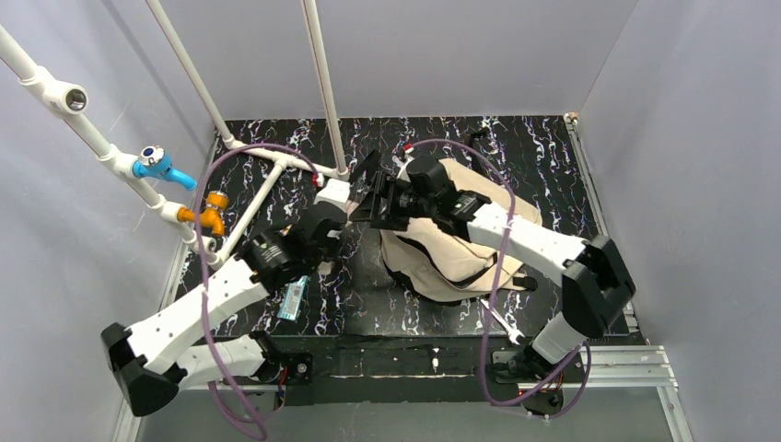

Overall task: Pack the student bag
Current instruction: Pick up the book from the center of the board, then place the book in the student bag.

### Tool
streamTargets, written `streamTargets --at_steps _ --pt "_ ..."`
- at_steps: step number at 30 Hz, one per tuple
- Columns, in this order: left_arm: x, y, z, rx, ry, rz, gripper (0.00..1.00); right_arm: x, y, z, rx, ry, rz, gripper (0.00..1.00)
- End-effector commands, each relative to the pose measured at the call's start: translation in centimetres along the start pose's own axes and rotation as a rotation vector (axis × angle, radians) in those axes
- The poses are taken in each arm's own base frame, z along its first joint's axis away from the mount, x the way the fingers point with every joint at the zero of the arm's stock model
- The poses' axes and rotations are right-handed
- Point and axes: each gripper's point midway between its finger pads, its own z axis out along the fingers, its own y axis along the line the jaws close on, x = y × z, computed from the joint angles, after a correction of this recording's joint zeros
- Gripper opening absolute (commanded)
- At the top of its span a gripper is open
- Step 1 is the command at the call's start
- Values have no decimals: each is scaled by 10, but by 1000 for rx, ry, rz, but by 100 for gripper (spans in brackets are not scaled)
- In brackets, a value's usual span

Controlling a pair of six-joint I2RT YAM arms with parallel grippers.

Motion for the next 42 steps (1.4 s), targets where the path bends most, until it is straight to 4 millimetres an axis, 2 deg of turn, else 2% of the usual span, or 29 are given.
streamTargets --at_steps 1,4,6,11,14,16,18,21,24,25,27,29,30,31,33,34,37,40,42 --pt "-16 13 -38 30 -68 -166 0 -12 -14 -66 179 5 -541 84" --pt "-9 13 -50 66 -54 -233 0 -30 -40 -106 383 -6 -773 96" --pt "-8 10 -59 102 -58 -287 0 -25 -54 -123 458 50 -900 98" --pt "-13 6 -78 176 -66 -379 0 -7 -82 -141 743 92 -1141 98" --pt "-11 3 -85 203 -49 -431 0 -5 -96 -144 868 82 -1201 98" --pt "-10 1 -89 218 -43 -473 0 -10 -111 -147 976 68 -1221 96" --pt "-9 -3 -92 240 -34 -517 0 -15 -128 -152 1108 95 -1243 89" --pt "-10 -11 -95 289 -32 -554 0 -23 -138 -152 1238 82 -1253 76" --pt "-11 -15 -99 325 -33 -595 0 -37 -131 -159 1327 -25 -1254 59" --pt "-11 -17 -100 338 -37 -613 0 -38 -128 -158 1320 -44 -1249 57" --pt "-13 -21 -102 378 -55 -660 0 -36 -128 -149 1273 -57 -1243 56" --pt "-16 -24 -106 412 -77 -702 0 -31 -139 -134 1213 -77 -1240 59" --pt "-17 -25 -105 423 -84 -716 0 -28 -144 -127 1175 -76 -1232 57" --pt "-19 -26 -107 437 -93 -731 0 -29 -144 -125 1153 -92 -1215 44" --pt "-23 -29 -111 457 -92 -743 0 -35 -134 -128 1129 -169 -1175 11" --pt "-26 -31 -114 472 -90 -749 0 -41 -127 -131 1110 -211 -1157 1" --pt "-38 -40 -121 543 -101 -801 0 -56 -96 -136 978 -263 -1082 1" --pt "-48 -58 -121 641 -101 -884 0 -68 -53 -144 823 -271 -1006 1" --pt "-53 -73 -115 698 -88 -928 0 -72 -40 -151 774 -276 -1006 1"
